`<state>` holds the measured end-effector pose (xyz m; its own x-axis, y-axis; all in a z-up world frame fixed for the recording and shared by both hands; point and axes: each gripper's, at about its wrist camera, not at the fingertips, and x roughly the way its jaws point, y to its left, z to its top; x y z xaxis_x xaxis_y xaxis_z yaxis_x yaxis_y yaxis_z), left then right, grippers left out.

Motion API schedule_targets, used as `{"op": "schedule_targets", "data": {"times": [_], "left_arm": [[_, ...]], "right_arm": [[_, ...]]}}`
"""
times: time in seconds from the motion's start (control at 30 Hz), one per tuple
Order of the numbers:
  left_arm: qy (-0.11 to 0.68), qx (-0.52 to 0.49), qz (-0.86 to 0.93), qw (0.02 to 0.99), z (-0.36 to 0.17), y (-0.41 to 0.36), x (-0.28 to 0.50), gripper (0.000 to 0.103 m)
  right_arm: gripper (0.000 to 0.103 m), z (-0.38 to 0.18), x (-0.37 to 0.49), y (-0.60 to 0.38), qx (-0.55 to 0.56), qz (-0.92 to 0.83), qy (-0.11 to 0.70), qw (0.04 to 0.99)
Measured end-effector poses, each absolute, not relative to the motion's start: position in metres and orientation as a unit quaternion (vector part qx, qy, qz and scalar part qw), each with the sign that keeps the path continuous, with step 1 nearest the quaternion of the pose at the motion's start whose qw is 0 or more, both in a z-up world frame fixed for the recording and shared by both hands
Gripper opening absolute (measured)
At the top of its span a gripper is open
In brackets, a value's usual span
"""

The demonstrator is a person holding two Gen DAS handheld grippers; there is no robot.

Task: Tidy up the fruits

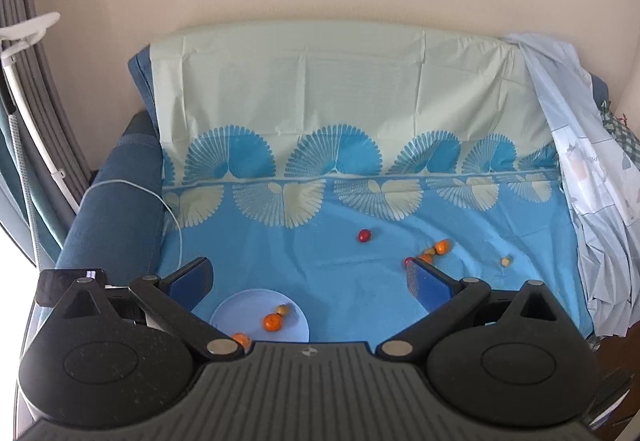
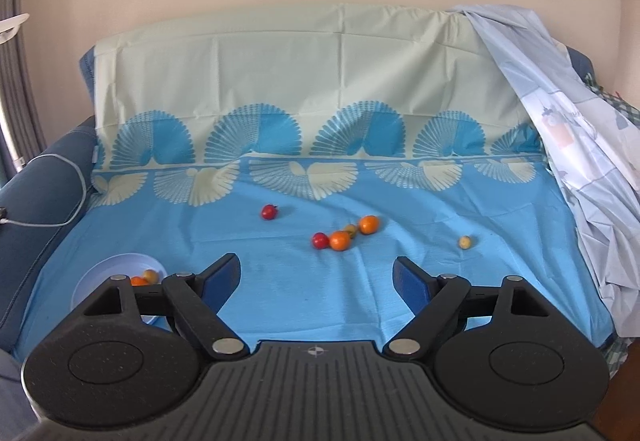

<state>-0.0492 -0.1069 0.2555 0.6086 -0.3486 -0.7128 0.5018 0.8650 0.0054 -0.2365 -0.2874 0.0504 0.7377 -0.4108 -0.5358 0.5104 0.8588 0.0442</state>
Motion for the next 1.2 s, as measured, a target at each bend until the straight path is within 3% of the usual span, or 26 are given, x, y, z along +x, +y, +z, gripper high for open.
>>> {"op": "schedule_targets", "data": {"times": [0.23,0.5,0.8,1.03,1.13,1.17,1.2], "left_arm": [[0.406,0.133,-0.300,0.853,0.160,-0.206,0.013,0.103],[0.508,0.158,-0.319,0.784,0.007,-0.332,0.077,0.102],[0.422,0.337,-0.363,0.759,-0.131,-0.431,0.095,0.096],[0.434,0.349,-0.372,0.743,-0.183,-0.465,0.120,0.094],[0.438,0.325,-0.390,0.742,-0.185,-0.467,0.123,0.072],[0.449,0.306,-0.400,0.738,-0.183,-0.466,0.125,0.039],[0.459,0.291,-0.403,0.736,-0.181,-0.465,0.127,0.032]], "right_arm": [[0.087,0.027,-0.224,-0.354,0.124,-0.299,0.256,0.911],[0.087,-0.032,-0.192,-0.462,0.131,-0.360,0.273,0.883],[0.087,-0.129,-0.134,-0.577,0.165,-0.396,0.312,0.848],[0.087,-0.180,-0.096,-0.629,0.170,-0.400,0.333,0.837],[0.084,-0.196,-0.083,-0.644,0.174,-0.398,0.341,0.834],[0.081,-0.199,-0.082,-0.646,0.178,-0.397,0.338,0.835],[0.054,-0.199,-0.084,-0.645,0.177,-0.400,0.325,0.838]]}}
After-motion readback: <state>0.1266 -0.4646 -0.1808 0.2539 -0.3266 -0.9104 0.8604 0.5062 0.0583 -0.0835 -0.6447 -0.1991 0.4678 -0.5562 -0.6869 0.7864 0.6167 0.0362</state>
